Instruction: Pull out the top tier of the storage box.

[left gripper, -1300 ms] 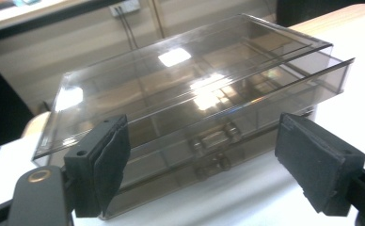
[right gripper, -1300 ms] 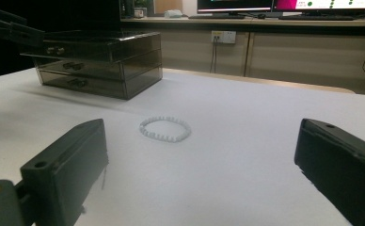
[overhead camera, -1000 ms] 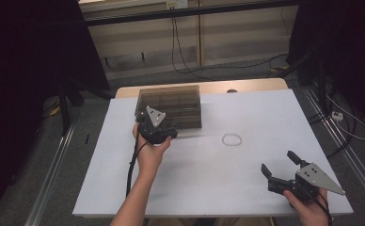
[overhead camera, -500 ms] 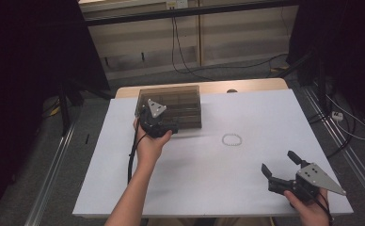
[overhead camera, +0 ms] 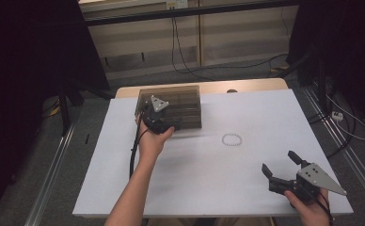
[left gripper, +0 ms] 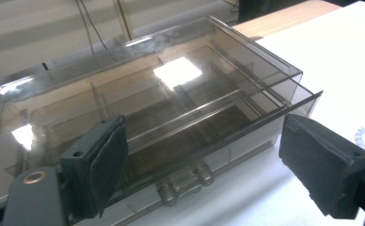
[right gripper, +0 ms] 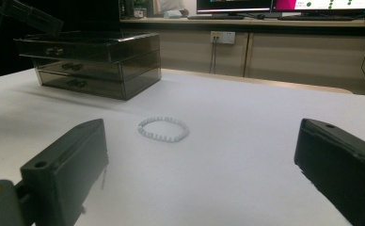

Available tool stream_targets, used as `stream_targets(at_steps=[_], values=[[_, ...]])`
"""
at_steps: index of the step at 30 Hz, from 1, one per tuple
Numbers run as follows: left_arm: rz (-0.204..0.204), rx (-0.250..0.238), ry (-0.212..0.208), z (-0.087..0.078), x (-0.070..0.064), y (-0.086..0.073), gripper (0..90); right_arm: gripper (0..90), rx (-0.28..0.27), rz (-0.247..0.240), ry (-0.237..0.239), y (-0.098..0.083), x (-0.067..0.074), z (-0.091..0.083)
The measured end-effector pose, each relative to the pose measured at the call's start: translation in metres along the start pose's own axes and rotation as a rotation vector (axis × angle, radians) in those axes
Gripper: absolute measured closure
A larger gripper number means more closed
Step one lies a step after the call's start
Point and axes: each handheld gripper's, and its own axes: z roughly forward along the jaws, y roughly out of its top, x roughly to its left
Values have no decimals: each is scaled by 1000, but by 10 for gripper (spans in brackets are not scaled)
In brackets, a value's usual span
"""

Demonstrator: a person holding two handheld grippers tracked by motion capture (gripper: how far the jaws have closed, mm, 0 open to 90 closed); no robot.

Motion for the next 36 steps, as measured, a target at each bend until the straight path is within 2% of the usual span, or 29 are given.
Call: stream_targets(at_steps=[6,8,14,18,24,27,33,36], values=[[-14,14,-26,5,5,-1,124,21,0,0,-1,0,0,0],[-2,24,-27,6,7,-1,124,21,0,1,0,0,0,0],[0,33,-46,10,10,-3,126,21,4,2,1,-1,-1,1],[18,51,-58,13,10,-5,147,21,8,0,3,-1,0,1],[7,56,-74,17,12,-6,161,21,9,1,5,-1,0,1],[18,63,-86,17,11,-6,194,21,7,2,4,-1,-1,2],[41,80,-89,17,10,-6,223,21,8,1,5,-2,0,2],[36,77,-92,18,9,-7,243,21,10,1,5,-2,0,2]])
